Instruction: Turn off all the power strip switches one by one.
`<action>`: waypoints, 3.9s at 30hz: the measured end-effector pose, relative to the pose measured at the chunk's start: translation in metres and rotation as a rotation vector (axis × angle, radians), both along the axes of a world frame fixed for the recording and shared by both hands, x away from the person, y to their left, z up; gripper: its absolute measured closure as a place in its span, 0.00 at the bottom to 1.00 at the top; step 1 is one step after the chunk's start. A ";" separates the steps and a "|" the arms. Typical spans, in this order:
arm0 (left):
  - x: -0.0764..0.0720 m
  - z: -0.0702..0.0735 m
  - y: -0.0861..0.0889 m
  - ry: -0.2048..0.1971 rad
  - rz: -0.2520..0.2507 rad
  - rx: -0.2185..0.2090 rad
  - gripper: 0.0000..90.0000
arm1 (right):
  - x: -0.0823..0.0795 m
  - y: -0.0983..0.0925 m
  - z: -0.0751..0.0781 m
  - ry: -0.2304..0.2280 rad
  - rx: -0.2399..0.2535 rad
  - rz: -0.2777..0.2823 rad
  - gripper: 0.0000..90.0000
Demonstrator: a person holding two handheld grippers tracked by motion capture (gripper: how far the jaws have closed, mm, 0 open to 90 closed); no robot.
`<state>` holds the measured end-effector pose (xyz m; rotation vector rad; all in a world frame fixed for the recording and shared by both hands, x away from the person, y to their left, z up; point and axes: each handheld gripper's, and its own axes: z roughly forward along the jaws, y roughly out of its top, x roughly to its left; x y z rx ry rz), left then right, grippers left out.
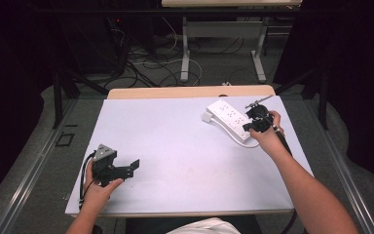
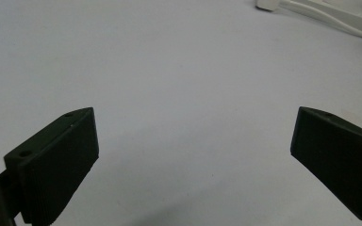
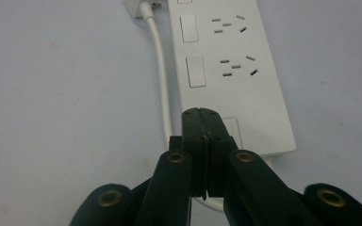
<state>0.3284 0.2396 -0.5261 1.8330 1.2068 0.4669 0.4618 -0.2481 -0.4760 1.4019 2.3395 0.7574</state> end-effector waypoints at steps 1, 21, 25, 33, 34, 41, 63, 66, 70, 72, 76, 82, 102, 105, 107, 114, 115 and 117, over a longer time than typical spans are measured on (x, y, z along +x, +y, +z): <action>0.000 0.000 0.001 -0.006 -0.002 0.009 0.02 | 0.004 0.000 -0.004 0.009 0.005 -0.008 1.00; 0.000 0.001 0.001 -0.013 0.001 0.013 0.03 | 0.023 -0.003 -0.023 0.086 -0.044 -0.091 1.00; 0.000 0.000 0.000 -0.011 0.004 0.012 0.03 | 0.025 -0.001 -0.027 0.085 -0.036 -0.102 1.00; 0.000 0.000 0.001 -0.012 0.003 0.014 0.03 | 0.027 0.002 -0.033 0.103 -0.064 -0.102 1.00; 0.000 0.000 0.001 -0.011 0.003 0.014 0.03 | 0.027 0.004 -0.034 0.097 -0.066 -0.112 1.00; 0.000 0.001 0.001 -0.013 0.001 0.012 0.03 | 0.027 0.002 -0.035 0.096 -0.058 -0.115 1.00; -0.001 0.001 0.001 -0.017 0.004 0.010 0.03 | 0.023 -0.003 -0.037 0.059 -0.001 -0.122 0.98; 0.000 0.000 0.001 -0.015 0.004 0.012 0.03 | 0.023 -0.004 -0.037 0.060 -0.001 -0.126 0.98; 0.000 0.001 0.001 -0.016 0.003 0.015 0.03 | 0.023 -0.002 -0.037 0.070 -0.009 -0.117 0.98; 0.000 0.001 0.001 -0.016 0.002 0.015 0.03 | 0.023 -0.002 -0.037 0.073 -0.008 -0.120 0.98; 0.000 0.001 0.001 -0.017 0.004 0.014 0.03 | 0.023 -0.003 -0.037 0.072 -0.010 -0.120 0.98; 0.000 0.000 0.001 -0.020 0.010 0.009 0.03 | 0.024 -0.003 -0.037 0.066 -0.011 -0.118 0.98; 0.000 0.000 0.001 -0.020 0.011 0.009 0.03 | 0.029 0.003 -0.029 0.083 -0.019 -0.115 0.98; 0.000 0.001 0.001 -0.017 0.010 0.009 0.03 | 0.030 0.006 -0.027 0.079 -0.017 -0.116 0.98; 0.000 0.001 0.001 -0.019 0.010 0.009 0.03 | 0.031 0.007 -0.027 0.077 -0.019 -0.111 0.98; 0.001 0.000 0.004 -0.020 0.009 0.008 0.03 | 0.037 0.015 -0.021 0.062 -0.012 -0.103 0.98; 0.001 0.000 0.004 -0.015 0.012 0.004 0.03 | 0.038 0.016 -0.021 0.060 0.008 -0.097 0.98; 0.002 0.000 0.005 -0.019 0.015 0.002 0.03 | 0.041 0.018 -0.020 0.066 -0.006 -0.111 0.99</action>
